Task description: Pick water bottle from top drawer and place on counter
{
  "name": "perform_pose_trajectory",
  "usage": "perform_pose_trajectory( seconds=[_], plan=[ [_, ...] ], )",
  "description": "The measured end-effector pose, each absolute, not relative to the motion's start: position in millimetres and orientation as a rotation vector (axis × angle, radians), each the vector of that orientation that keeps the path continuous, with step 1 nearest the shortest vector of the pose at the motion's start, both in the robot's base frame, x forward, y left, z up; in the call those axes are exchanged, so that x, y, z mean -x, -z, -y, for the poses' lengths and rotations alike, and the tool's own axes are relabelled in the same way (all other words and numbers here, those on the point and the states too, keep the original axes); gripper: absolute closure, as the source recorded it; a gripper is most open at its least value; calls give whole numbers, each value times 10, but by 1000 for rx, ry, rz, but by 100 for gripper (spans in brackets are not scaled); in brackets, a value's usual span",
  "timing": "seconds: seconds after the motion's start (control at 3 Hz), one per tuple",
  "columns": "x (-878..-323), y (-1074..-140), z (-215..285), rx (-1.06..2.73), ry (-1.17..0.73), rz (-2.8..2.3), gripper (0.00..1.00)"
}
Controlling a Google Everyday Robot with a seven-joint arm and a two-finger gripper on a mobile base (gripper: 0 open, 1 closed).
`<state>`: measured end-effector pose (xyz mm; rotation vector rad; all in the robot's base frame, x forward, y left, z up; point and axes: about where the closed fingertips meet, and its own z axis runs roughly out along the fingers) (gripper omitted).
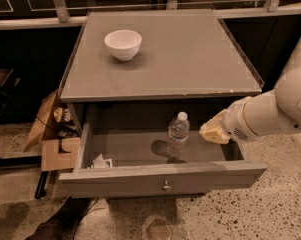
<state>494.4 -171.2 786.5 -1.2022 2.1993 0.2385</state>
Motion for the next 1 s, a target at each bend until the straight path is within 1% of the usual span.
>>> perform_pose_trajectory(
  seconds=[1.0],
  plan=[
    [-5032,-7335,1932,1099,-172,-2257,12]
  ],
)
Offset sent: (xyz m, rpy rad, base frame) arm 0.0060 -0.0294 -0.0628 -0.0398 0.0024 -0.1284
